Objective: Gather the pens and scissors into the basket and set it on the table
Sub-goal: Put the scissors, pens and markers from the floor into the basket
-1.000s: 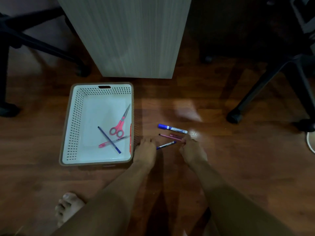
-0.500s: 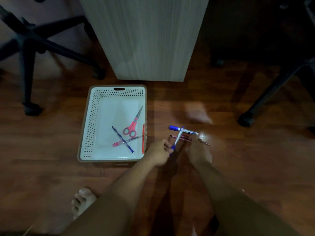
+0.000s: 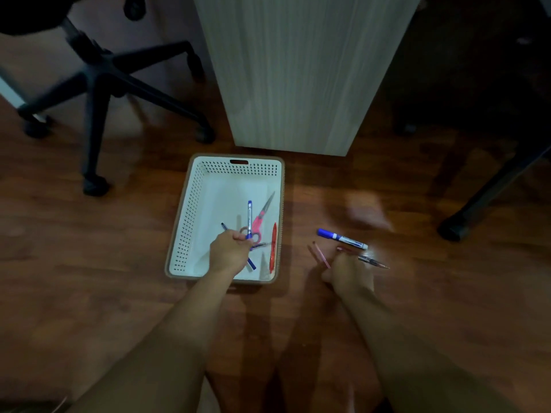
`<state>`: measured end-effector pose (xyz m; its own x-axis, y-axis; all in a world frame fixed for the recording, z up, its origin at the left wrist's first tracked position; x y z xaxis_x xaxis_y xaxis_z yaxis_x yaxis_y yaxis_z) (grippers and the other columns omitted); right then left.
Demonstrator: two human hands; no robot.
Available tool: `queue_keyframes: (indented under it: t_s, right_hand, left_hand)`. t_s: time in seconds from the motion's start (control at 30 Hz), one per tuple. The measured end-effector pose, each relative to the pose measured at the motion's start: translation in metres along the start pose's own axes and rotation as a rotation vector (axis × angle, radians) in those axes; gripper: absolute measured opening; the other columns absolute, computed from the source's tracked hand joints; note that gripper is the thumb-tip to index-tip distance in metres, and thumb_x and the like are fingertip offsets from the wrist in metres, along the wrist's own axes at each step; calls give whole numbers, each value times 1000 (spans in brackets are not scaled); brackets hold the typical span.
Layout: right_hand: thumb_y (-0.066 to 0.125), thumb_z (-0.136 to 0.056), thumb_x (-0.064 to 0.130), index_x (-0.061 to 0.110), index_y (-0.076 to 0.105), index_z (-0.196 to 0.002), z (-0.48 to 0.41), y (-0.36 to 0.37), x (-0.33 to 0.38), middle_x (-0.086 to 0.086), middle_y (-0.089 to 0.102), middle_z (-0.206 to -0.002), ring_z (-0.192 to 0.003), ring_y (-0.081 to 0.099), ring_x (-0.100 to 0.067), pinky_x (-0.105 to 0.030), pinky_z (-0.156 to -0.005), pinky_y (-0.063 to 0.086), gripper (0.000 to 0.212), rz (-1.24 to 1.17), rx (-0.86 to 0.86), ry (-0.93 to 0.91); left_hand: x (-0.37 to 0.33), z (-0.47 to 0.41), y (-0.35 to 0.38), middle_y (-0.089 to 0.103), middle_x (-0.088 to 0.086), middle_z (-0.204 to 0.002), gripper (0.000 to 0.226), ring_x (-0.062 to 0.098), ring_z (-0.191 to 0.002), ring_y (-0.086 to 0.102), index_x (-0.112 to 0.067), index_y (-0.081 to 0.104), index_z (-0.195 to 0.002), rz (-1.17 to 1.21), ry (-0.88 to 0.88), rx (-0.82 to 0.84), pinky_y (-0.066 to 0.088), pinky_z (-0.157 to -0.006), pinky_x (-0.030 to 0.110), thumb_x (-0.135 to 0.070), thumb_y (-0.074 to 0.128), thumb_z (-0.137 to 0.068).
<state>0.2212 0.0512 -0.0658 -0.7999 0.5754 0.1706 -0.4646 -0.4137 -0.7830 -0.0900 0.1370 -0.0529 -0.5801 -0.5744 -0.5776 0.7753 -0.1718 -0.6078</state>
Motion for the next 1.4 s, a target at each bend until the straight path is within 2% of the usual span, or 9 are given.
queue_keyframes:
  t_s: [0.2,0.27,0.33,0.53,0.63,0.73,0.93,1.1,1.4]
  right_hand:
    - [69,-83,44,16,84,-76,-6,-38,67,-3,76,-68,-82,76,-30,-34,-74,58,32,-365,-74,-140]
    - [67,-79,49,21,78,-64,-4,-49,93,-1,78,-72,-81,74,-29,-36,-78,60,34,-435,-99,-194]
    - [68,-77,53,23,69,-55,-1,-50,118,3,76,-72,-77,72,-23,-34,-75,59,36,-448,-78,-243]
    - [65,-82,54,21,66,-62,3,-40,130,5,72,-68,-70,70,-18,-33,-66,55,38,-418,-63,-282]
    - [58,-85,53,25,62,-68,-5,-43,92,-1,75,-78,-90,73,-31,-36,-82,56,34,-426,-101,-191]
    - [67,-92,39,21,68,-95,-12,-50,41,-13,77,-105,-107,69,-39,-41,-88,54,18,-406,-162,-104]
    - [64,-100,20,4,59,-136,-10,-51,-38,-22,58,-139,-130,56,-41,-48,-107,48,39,-276,-108,-7]
    - [62,-103,20,3,58,-139,-6,-34,-75,-21,57,-142,-131,57,-41,-47,-108,49,40,-218,-15,50]
    - [69,-93,32,11,64,-124,-12,-8,-95,-14,67,-127,-118,68,-38,-44,-94,58,38,-195,34,102]
  left_hand:
    - [33,2,6,77,8,-93,29,35,-105,76,-11,62,-110,-54,-122,73,60,-88,39,-37,68,-99]
    - [26,1,4,71,0,-83,24,32,-102,75,-13,61,-112,-24,-108,51,54,-81,34,-34,64,-100]
    - [18,0,0,71,3,-100,27,27,-96,69,-15,64,-119,7,-100,29,47,-78,31,-34,62,-100]
    - [-34,5,-24,69,-2,-108,26,3,-74,60,-17,68,-124,161,87,-162,43,-59,18,-25,55,-103]
    - [-70,14,-20,71,0,-115,25,17,-85,71,-17,69,-123,195,243,-168,60,-75,26,-21,54,-105]
    - [-106,27,4,76,2,-118,24,19,-103,73,-17,73,-121,141,406,-145,57,-85,29,-23,55,-106]
    - [-147,45,110,77,8,-125,29,26,-113,73,-12,75,-126,-125,627,198,56,-102,38,-15,57,-104]
    - [-138,45,189,68,5,-142,41,31,-129,63,-24,67,-142,-443,595,359,51,-110,45,-20,58,-102]
    - [-95,41,204,69,15,-121,20,37,-109,68,-7,69,-108,-489,462,250,55,-96,46,-13,75,-91]
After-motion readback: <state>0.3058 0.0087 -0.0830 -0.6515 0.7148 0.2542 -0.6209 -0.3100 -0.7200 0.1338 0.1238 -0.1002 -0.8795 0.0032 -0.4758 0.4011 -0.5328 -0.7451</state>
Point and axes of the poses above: each hand's wrist, its own z-axis away from the middle knuckle, its own y-axis out of the palm, x = y × z, the point moved 10 cm from there along -z, towards the middle knuckle
